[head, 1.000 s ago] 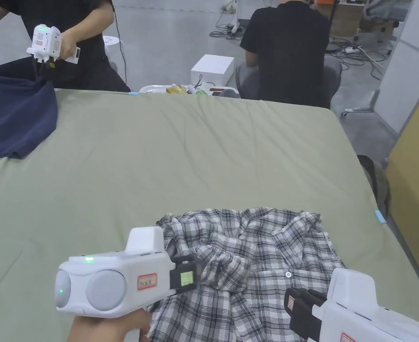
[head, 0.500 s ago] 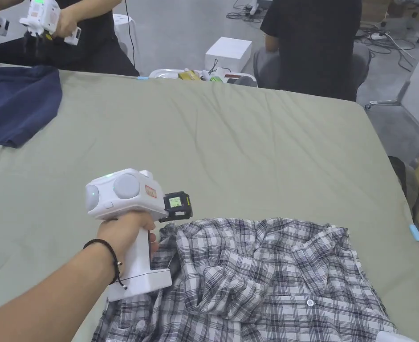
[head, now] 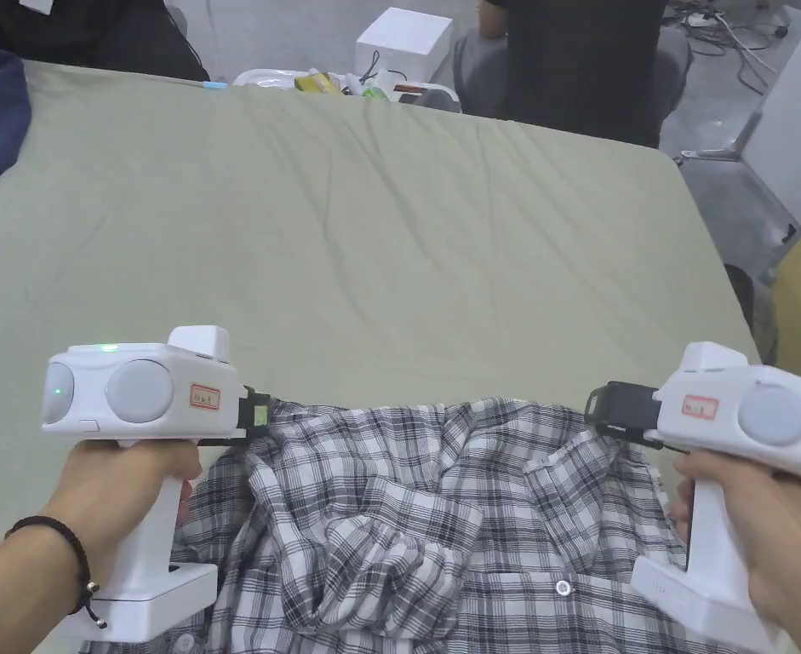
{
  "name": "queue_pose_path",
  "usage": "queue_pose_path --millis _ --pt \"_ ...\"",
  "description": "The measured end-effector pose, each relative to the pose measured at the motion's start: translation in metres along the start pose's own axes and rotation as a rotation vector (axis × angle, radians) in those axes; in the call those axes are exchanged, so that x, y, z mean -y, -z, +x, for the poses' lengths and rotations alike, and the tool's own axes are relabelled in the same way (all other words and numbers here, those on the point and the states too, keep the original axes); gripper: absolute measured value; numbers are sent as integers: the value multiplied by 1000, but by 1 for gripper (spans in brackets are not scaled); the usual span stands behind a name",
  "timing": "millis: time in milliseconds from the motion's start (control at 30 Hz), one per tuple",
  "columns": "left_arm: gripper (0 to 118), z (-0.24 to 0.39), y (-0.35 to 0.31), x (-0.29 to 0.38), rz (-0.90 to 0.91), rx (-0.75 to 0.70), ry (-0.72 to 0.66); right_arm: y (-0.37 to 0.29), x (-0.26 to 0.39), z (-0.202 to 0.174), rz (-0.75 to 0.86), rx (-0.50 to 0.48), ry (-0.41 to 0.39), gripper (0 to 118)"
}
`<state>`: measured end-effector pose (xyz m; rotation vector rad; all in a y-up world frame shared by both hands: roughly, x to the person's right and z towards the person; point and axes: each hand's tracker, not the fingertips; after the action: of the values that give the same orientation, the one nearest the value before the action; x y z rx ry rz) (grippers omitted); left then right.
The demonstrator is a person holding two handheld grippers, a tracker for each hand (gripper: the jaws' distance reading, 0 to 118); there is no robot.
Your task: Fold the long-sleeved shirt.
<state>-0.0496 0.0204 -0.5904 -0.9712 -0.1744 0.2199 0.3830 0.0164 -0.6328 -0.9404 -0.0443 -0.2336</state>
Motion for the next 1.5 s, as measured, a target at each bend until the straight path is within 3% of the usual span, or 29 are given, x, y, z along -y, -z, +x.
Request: queue_pose_path --millis 33,67,100,133,200,267,433,567,733,1000,1133,1167,1233,1300,1367,1400,1433,1500 --pt "0 -4 -3 -2 2 4 4 16 -6 1 -40 15 2 75" --pt "0 -4 -6 -2 14 12 5 31 -8 2 -92 20 9 56" --pt "0 -4 -8 -2 22 15 5 40 -6 3 -126 30 11 12" --pt "0 -4 -10 -2 23 19 -3 42 0 -1 -163 38 2 0" --pt "0 -18 -8 -4 26 30 -24 32 8 -1 -130 -12 -38 0" --pt "0 -19 -14 -6 33 22 -26 10 7 5 -87 -41 19 0" --pt "0 -14 -72 -13 153 28 -46 -94 7 10 113 -145 -25 0" --pt "0 16 -145 18 292 6 132 -181 43 23 179 -208 -27 0" --pt "0 23 -224 96 359 33 177 -263 131 51 211 -259 -2 0" --pt "0 21 -262 250 156 50 205 -299 277 95 87 -254 77 0" --pt "0 17 -242 287 2 -13 226 -287 326 95 -5 -203 43 0" --pt "3 16 -232 291 -28 -36 216 -279 335 93 -24 -184 30 0" --pt "28 16 -212 291 -105 -77 189 -263 343 86 -58 -141 5 1" --pt "59 19 -202 292 -114 -88 198 -258 343 77 -59 -84 -36 17" --pt "66 23 -218 288 -88 -116 168 -265 336 84 -19 -45 -52 22" --pt "79 23 -234 285 -55 -102 127 -279 330 83 10 -32 -56 52" --pt "80 24 -256 281 -13 -71 87 -297 324 80 31 -39 -59 68" --pt "81 27 -300 274 83 15 8 -339 313 69 109 -107 -61 72"
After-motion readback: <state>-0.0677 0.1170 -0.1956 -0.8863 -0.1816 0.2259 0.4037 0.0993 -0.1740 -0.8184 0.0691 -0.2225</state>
